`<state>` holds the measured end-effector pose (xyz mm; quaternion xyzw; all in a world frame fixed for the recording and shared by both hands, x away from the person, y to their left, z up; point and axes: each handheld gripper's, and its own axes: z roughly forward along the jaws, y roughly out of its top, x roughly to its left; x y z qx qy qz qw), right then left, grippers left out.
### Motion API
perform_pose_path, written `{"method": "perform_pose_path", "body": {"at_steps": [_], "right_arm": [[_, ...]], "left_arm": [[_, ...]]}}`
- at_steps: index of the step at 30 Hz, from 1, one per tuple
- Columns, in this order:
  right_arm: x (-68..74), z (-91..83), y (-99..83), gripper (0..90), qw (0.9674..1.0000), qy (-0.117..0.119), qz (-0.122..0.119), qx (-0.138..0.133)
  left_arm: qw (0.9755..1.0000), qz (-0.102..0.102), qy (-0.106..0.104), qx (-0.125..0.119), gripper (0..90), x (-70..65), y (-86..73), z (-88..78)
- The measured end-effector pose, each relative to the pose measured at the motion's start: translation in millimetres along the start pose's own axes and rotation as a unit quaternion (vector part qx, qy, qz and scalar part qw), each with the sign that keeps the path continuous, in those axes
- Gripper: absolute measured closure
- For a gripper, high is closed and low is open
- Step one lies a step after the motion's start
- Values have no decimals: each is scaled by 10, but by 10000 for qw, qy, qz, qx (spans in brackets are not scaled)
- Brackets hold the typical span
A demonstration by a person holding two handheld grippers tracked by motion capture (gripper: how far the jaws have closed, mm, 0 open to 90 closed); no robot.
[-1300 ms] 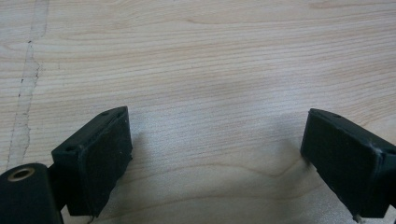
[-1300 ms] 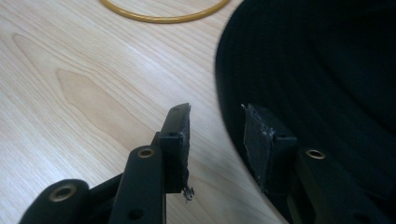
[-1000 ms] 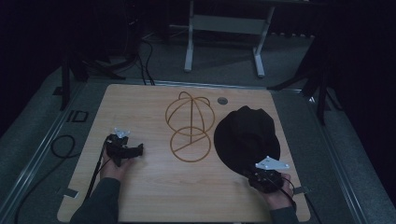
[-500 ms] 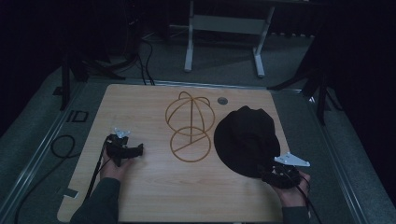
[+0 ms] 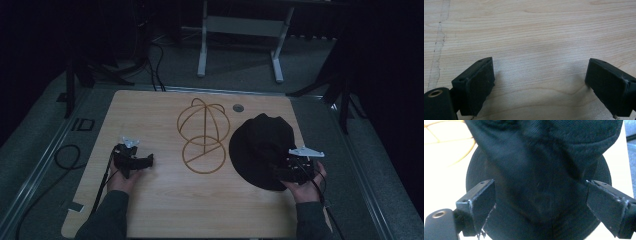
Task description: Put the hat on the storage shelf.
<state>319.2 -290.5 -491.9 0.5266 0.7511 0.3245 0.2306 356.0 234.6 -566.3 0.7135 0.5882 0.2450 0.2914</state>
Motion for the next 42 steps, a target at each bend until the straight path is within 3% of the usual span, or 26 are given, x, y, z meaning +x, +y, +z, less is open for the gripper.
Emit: {"method": "perform_pose_path", "body": {"at_steps": [8,24,30,42], "right_arm": [[-31,167,53,115,9993,83,-8,373],[-103,253,163,672,9956,245,-112,900],[-99,265,238,819,9928,213,-365,1117],[-116,190,365,856,9928,106,-671,992]], "left_arm": [[10000,3,1,3,90,0,0,0],[10000,-2,0,-1,90,0,0,0],[10000,-1,1,-2,90,0,0,0],[10000,0,-1,8,90,0,1,-1]]}}
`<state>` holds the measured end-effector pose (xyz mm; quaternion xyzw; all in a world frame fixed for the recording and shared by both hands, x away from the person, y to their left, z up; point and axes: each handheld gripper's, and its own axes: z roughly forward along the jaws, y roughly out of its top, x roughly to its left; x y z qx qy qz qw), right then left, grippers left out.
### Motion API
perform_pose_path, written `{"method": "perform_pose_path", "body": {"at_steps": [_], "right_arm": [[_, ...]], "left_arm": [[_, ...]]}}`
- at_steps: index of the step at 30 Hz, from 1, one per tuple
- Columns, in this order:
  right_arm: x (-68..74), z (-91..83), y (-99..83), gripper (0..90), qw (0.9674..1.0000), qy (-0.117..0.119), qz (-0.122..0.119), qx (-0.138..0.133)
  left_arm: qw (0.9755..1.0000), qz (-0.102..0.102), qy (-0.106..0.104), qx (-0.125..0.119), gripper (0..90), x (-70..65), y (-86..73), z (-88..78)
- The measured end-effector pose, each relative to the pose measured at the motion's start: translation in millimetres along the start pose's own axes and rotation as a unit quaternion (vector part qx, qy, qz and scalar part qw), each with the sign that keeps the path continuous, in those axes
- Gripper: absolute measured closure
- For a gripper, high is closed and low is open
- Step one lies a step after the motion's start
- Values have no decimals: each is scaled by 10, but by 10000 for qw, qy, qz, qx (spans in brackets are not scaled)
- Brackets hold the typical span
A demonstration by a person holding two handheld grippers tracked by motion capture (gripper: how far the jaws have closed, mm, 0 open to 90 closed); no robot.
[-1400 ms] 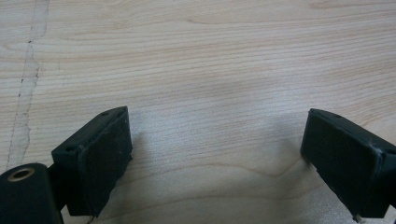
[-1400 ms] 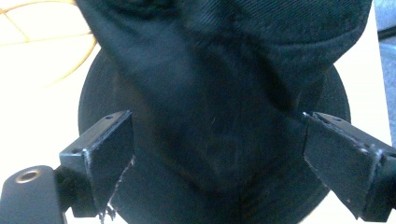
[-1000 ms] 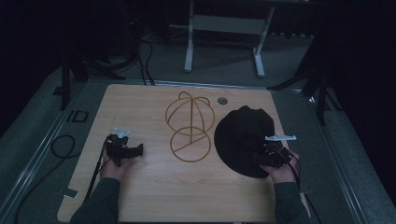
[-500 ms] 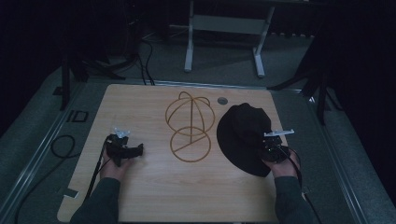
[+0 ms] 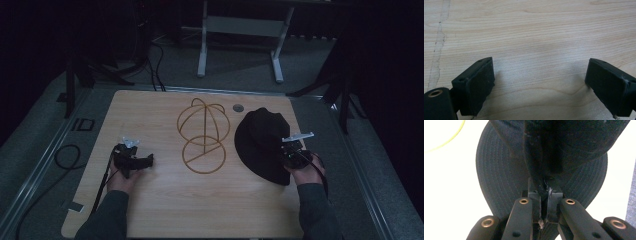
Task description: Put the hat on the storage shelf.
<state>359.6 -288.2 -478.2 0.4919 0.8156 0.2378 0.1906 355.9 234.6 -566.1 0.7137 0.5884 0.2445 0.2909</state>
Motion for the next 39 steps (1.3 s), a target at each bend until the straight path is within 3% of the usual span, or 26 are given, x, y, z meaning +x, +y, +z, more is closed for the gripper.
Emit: {"method": "perform_pose_path", "body": {"at_steps": [6,18,29,39], "right_arm": [[-23,-42,17,859,9999,-53,-97,-87],[-77,-176,66,865,9990,-135,-2,-421],[-80,-266,173,865,9981,39,-80,-602],[-116,-312,313,865,9959,462,-382,-681]], "left_arm": [[10000,0,-2,-3,90,0,0,0],[10000,4,-7,-1,91,-1,1,1],[10000,4,-6,-1,90,-1,1,1],[10000,4,-7,0,90,-1,1,1]]}}
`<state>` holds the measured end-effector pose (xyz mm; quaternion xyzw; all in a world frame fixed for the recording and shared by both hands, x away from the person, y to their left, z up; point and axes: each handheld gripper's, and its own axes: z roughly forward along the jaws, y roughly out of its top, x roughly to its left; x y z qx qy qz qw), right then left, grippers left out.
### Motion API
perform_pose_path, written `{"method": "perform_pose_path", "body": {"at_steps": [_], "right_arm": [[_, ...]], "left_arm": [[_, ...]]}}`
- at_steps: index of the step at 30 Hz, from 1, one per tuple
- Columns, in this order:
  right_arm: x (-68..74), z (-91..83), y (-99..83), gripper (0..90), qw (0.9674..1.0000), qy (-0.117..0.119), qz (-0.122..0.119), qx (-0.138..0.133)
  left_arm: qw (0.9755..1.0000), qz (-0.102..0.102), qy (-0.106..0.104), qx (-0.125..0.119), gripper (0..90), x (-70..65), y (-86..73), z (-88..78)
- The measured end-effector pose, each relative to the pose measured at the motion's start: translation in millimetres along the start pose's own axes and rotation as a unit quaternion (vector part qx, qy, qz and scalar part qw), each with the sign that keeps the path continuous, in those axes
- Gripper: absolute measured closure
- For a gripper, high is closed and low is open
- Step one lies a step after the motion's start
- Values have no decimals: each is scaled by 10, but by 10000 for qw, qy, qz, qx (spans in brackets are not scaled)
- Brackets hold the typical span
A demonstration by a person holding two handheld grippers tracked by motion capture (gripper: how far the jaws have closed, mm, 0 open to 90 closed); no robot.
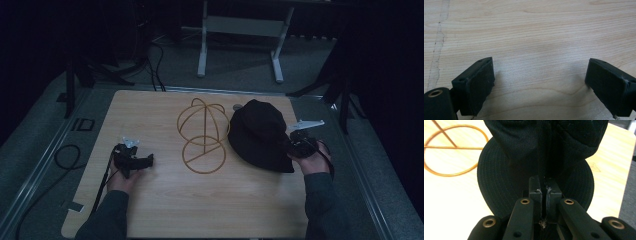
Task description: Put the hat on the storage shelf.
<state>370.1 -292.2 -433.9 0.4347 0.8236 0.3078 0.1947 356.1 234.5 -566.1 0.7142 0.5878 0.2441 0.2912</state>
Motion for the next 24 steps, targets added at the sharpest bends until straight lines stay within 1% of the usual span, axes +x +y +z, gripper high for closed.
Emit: {"method": "perform_pose_path", "body": {"at_steps": [1,6,8,9,11,12,18,22,23,24], "right_arm": [[4,-14,38,865,10000,39,-56,-1],[-4,-52,117,865,9997,133,-165,-81],[-10,-56,129,866,9997,151,-181,-101],[-23,-68,150,866,9994,188,-242,-136],[-29,-72,156,865,9994,201,-259,-149],[-42,-83,167,865,9991,217,-310,-177],[-116,-134,210,865,9984,285,-391,-292],[-154,-183,256,865,9979,387,-420,-312],[-170,-213,288,866,9975,442,-449,-317],[-170,-213,288,866,9975,442,-449,-317]], "left_arm": [[10000,0,0,-1,90,0,0,0],[10000,0,0,0,90,0,0,0],[10000,0,-2,6,90,0,0,-1],[10000,0,-2,6,90,0,1,-1],[10000,-7,-1,0,90,-1,0,0],[10000,-22,-1,-13,90,-3,0,2],[10000,-15,-1,-2,90,-2,1,0],[10000,-6,1,2,90,-1,1,-1],[10000,-7,2,0,90,-1,1,0],[10000,-8,3,-3,91,-1,1,0]]}}
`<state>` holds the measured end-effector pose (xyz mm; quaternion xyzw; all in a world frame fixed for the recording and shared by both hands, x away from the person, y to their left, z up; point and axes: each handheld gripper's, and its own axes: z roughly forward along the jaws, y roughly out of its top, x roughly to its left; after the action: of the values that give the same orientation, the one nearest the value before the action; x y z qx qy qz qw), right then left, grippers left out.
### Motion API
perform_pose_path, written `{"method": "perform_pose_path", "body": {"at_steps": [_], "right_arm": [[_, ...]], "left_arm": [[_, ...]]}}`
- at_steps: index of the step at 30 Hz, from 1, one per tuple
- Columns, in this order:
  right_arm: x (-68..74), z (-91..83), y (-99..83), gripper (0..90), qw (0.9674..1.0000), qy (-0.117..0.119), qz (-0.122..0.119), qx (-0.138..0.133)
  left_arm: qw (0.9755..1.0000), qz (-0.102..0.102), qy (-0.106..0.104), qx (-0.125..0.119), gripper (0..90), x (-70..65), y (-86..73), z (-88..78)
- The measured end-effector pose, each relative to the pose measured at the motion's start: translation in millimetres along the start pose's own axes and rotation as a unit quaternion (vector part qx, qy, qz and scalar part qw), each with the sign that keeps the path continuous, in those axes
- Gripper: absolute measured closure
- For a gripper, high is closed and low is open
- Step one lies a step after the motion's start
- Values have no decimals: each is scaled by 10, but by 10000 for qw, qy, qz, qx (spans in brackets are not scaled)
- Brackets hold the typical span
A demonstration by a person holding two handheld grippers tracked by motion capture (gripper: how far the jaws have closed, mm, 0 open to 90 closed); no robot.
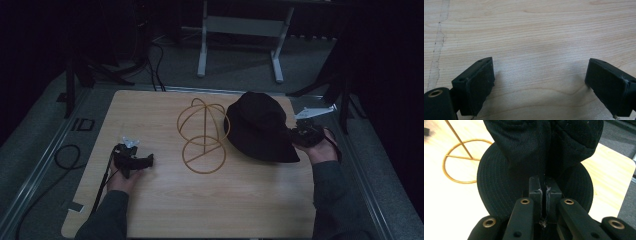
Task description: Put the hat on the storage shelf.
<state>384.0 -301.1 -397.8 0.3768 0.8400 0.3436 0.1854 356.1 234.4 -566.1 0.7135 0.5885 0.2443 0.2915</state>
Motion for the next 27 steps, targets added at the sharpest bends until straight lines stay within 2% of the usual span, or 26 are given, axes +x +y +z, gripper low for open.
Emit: {"method": "perform_pose_path", "body": {"at_steps": [9,21,27], "right_arm": [[-48,-87,113,865,9995,216,-207,-100],[-101,-184,209,866,9986,248,-425,-206],[-140,-223,244,865,9982,283,-452,-283]], "left_arm": [[10000,1,1,-1,90,0,0,0],[10000,3,-2,8,90,1,1,-1],[10000,2,-2,7,90,1,1,-1]]}}
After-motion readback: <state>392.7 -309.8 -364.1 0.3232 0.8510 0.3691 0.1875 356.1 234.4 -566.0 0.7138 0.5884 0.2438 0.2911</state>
